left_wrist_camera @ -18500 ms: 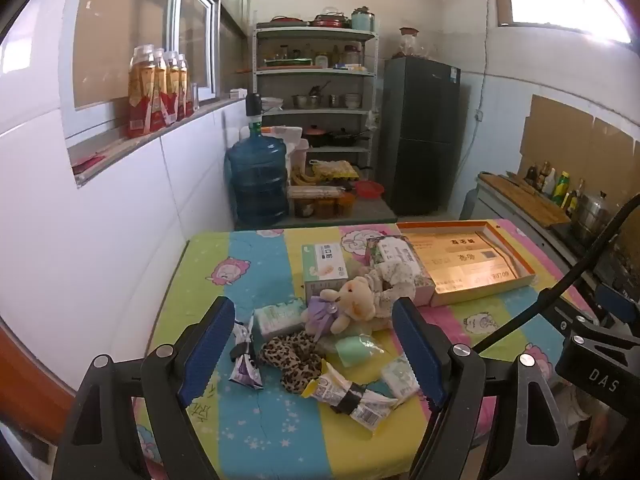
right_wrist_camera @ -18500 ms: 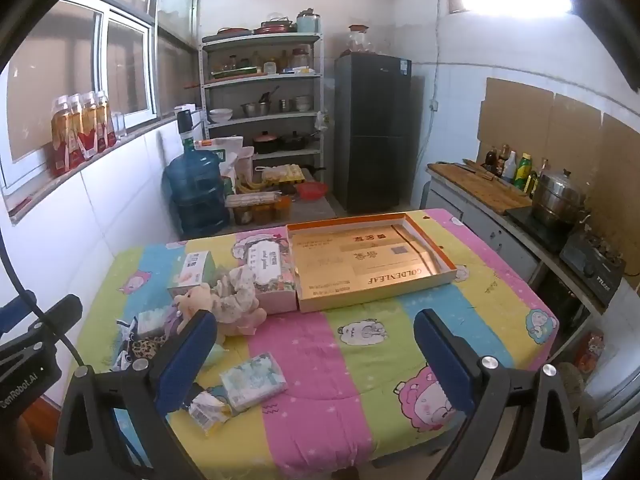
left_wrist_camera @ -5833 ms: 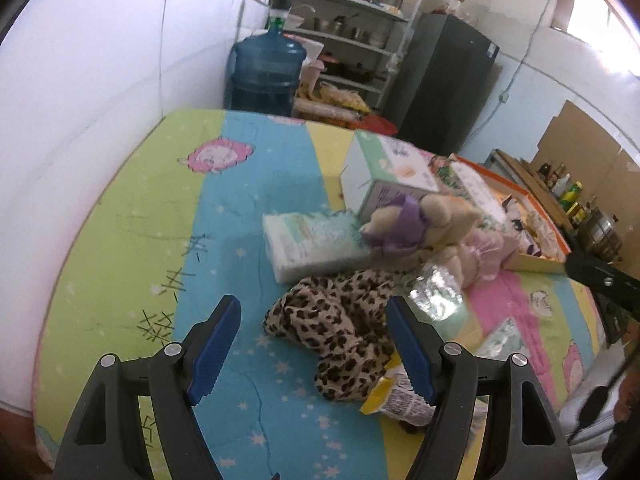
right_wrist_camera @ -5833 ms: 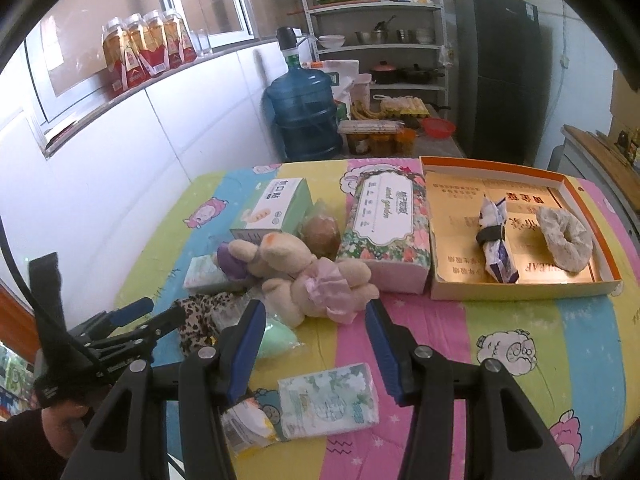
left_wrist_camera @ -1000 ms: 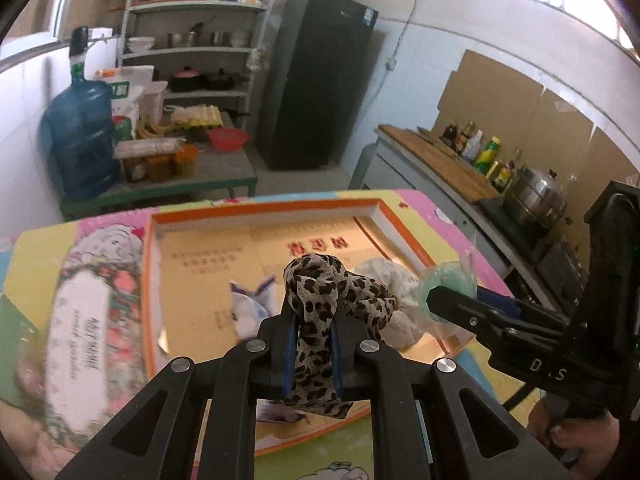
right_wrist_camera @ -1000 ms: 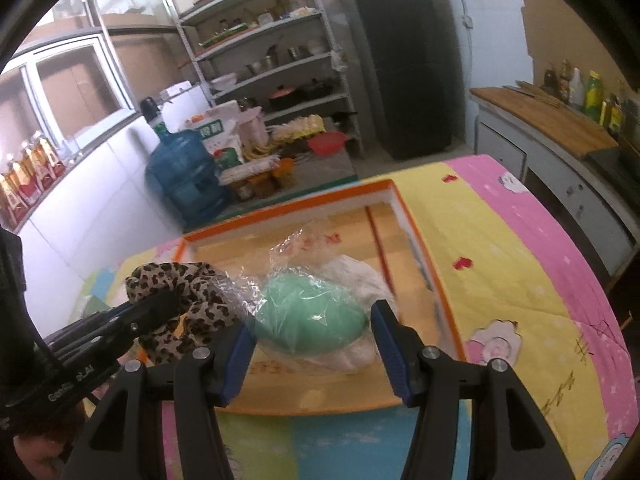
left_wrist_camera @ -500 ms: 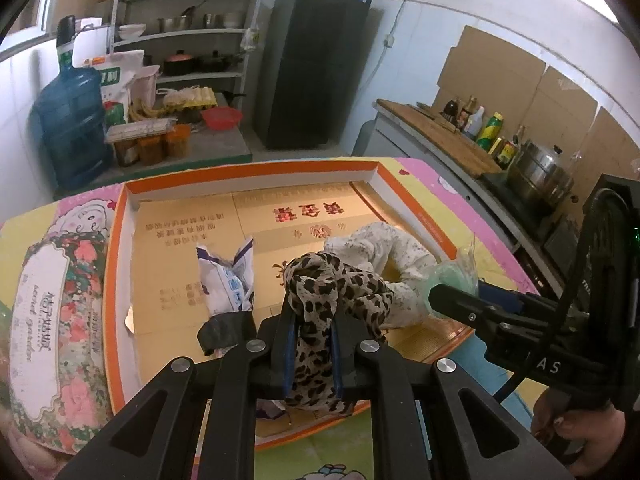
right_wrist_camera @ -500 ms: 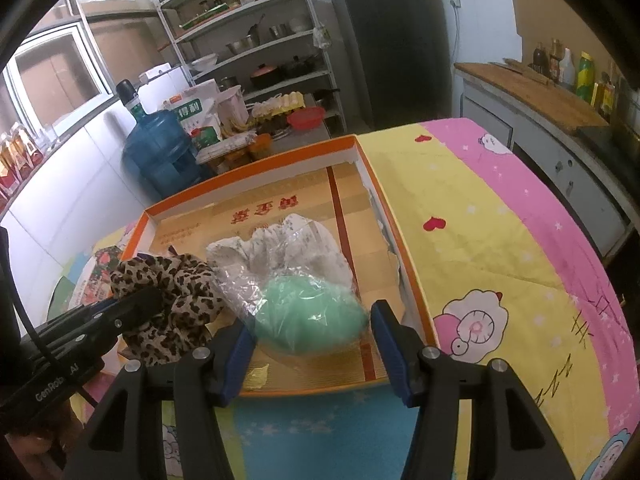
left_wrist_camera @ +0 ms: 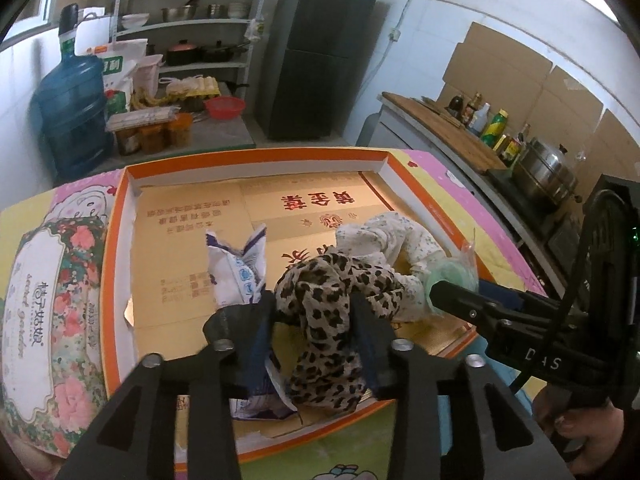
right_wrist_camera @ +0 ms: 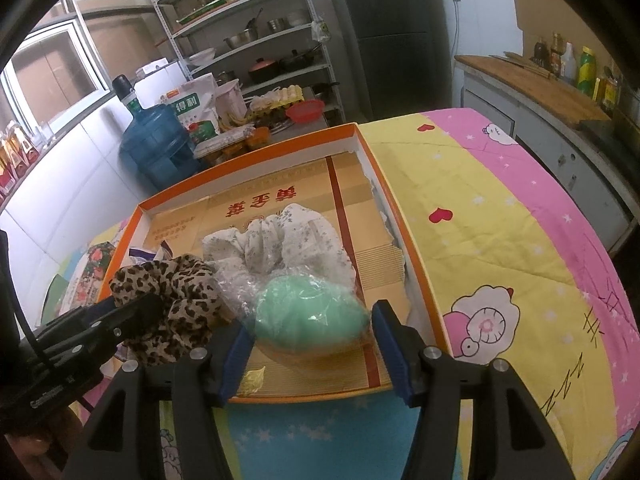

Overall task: Organize soft objects
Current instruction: 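Open both grippers to drop the scrunchie and ball bag in the box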

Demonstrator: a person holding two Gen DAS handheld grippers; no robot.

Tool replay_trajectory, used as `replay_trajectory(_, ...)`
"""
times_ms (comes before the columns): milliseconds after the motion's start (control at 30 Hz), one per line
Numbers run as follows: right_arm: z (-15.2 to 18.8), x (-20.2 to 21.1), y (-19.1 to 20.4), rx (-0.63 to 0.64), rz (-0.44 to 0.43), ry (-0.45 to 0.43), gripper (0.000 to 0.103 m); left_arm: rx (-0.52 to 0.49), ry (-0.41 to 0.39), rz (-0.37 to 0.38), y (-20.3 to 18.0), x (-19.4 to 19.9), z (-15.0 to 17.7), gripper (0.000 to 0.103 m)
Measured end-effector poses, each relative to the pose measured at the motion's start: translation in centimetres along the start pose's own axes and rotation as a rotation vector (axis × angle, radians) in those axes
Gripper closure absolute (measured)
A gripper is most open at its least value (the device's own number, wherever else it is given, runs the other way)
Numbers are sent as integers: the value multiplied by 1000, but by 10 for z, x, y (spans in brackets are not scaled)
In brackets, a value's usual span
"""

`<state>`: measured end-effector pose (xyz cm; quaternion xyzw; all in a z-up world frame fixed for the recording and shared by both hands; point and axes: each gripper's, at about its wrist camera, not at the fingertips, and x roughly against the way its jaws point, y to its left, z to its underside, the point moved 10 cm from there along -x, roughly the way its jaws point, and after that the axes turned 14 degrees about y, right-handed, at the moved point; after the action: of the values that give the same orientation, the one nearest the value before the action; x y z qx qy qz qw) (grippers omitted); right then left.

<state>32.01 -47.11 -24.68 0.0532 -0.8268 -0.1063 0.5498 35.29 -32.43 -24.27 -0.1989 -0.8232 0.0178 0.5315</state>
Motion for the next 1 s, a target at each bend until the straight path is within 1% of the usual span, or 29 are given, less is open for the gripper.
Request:
replay_trajectory(33, 0, 0, 0, -1, 0, 0, 44, 2, -1, 3, 1, 0, 0, 54)
replay_trajectory(267, 2, 1, 0, -24, -5, 1, 41, 0, -6, 5, 4, 5, 1, 46)
replay_trajectory(400, 2, 5, -1, -30, 2, -11, 41, 5, -14, 15, 6, 11, 0, 45)
replay_trajectory(533, 0, 13, 0, -32, 18, -32, 32, -1, -27, 24, 5, 17, -1, 45)
replay_trajectory(567, -1, 16, 1, -32, 22, -38, 31, -3, -30, 28, 4, 19, -1, 45)
replay_trajectory(1000, -7, 43, 16, -23, 37, -94, 31, -14, -73, 50, 1, 45, -2, 45)
